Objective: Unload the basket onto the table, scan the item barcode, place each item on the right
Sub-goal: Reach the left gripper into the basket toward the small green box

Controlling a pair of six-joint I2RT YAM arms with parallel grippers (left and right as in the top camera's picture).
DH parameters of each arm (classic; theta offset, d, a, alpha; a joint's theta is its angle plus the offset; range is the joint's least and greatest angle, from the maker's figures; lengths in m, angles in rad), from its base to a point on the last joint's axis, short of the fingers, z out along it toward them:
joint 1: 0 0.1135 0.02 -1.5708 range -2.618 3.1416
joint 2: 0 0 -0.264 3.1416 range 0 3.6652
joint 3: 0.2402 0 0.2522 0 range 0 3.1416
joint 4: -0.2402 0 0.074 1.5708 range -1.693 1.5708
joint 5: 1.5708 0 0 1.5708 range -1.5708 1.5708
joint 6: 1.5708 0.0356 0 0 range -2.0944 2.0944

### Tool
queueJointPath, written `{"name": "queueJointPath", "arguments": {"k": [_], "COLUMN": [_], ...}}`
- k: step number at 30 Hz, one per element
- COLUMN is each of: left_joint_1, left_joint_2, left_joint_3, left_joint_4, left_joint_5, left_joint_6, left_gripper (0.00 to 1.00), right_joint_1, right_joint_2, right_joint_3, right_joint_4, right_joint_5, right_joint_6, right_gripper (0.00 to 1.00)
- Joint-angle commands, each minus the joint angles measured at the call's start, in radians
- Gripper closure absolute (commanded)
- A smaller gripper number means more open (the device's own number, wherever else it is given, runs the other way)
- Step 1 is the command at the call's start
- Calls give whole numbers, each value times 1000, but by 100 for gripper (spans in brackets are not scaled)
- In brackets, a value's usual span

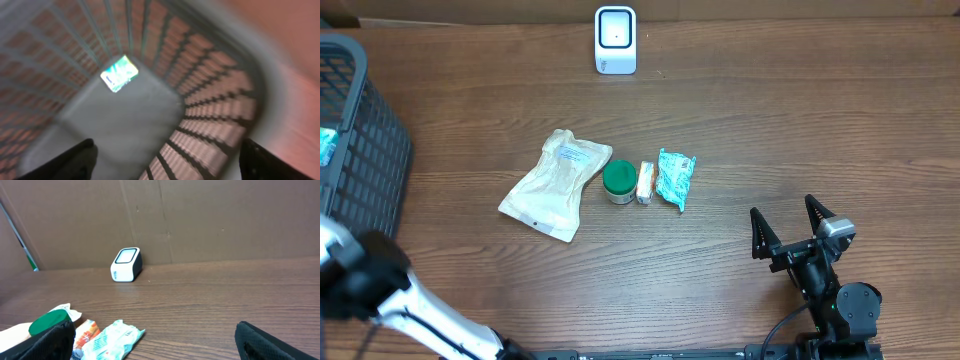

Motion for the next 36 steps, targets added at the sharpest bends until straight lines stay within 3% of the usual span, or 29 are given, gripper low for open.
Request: {"name": "queueJointPath", "arguments": {"k": [1, 3, 14, 19, 23, 26, 30, 34, 36], "left_joint_1": [-35, -66, -281, -282, -282, -282, -280, -263, -231], "left_joint_2": [-177, -244, -655, -874, -1058, -1113, -1063, -922, -836], "left_joint_3": [23, 23, -341, -716, -1095, -1262, -1260, -1088, -978], "left_joint_4": [-113, -213, -183, 73, 411, 632, 768, 771, 778], "left_joint_5": [26, 14, -143, -134, -129, -76, -57, -120, -201], "left_joint_6": [-1, 12, 18, 52, 55, 63, 94, 179, 164], "left_gripper": [11, 0, 0, 1, 0, 0, 0, 1, 0], "right_joint_1": [-2, -2, -2, -2, -2, -2, -2, -2, -2], "right_joint_2": [-10, -10, -10, -10, -10, -10, -10, -10, -10], "right_joint_3": [-10, -10, -10, -10, -10, -10, -10, -10, -10], "right_joint_4": [7, 7, 7, 7, 7, 7, 7, 7, 7], "right_joint_5": [-2, -2, -2, -2, -2, -2, -2, -2, -2], "right_joint_6": [-1, -1, -1, -1, -1, -1, -1, -1, -1], "right_gripper": [0, 0, 0, 0, 0, 0, 0, 0, 0]}}
